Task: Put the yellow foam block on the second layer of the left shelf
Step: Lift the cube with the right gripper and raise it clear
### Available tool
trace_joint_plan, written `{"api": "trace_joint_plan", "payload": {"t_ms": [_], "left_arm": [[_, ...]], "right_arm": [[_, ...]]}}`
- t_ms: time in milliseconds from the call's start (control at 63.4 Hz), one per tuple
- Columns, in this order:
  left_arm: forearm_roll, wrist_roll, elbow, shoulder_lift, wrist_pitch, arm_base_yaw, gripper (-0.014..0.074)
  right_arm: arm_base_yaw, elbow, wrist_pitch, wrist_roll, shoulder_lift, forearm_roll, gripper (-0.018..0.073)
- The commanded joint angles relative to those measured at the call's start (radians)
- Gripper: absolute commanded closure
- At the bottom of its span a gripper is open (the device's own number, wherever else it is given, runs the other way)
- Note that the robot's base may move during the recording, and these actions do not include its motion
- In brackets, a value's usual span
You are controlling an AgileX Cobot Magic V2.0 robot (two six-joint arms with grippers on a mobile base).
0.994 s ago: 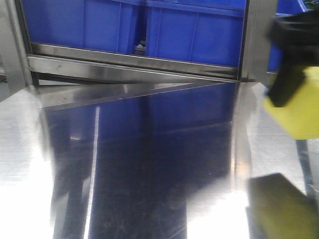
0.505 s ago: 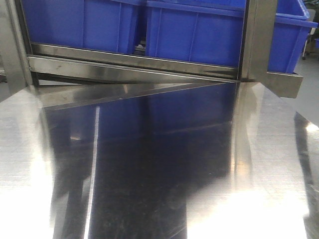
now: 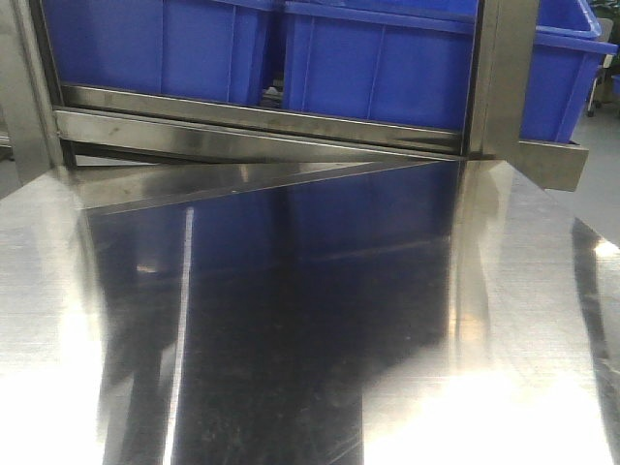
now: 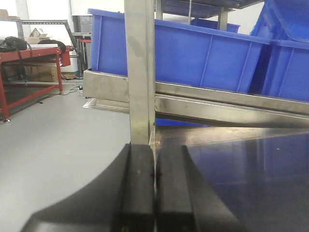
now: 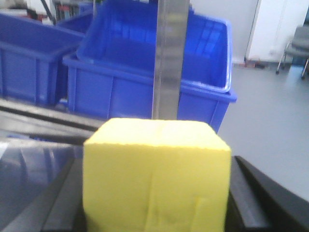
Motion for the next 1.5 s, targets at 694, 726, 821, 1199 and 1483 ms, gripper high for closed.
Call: {"api": "trace_joint_plan", "payload": {"t_ms": [694, 726, 821, 1199, 1483], "left_arm": [[-0.006, -0.003, 0.028, -0.021, -0.082, 0.001, 0.0472], [-0.006, -0.003, 0.028, -0.021, -0.082, 0.001, 0.0472], [-0.006, -0.003, 0.028, -0.021, -0.082, 0.001, 0.0472], [-0.006, -0.003, 0.028, -0.021, -0.082, 0.001, 0.0472], [-0.006, -0.003, 0.028, -0.021, -0.082, 0.001, 0.0472]], "right_arm": [[-0.008, 0.059, -0.135, -0.009, -0.065, 0.003, 0.0031], [-0.008, 0.059, -0.135, -0.009, -0.065, 0.003, 0.0031], [-0.008, 0.059, -0.135, -0.009, -0.065, 0.003, 0.0031], [-0.008, 0.059, -0.135, -0.009, -0.065, 0.003, 0.0031], [-0.008, 0.059, -0.135, -0.009, -0.065, 0.003, 0.0031]]}}
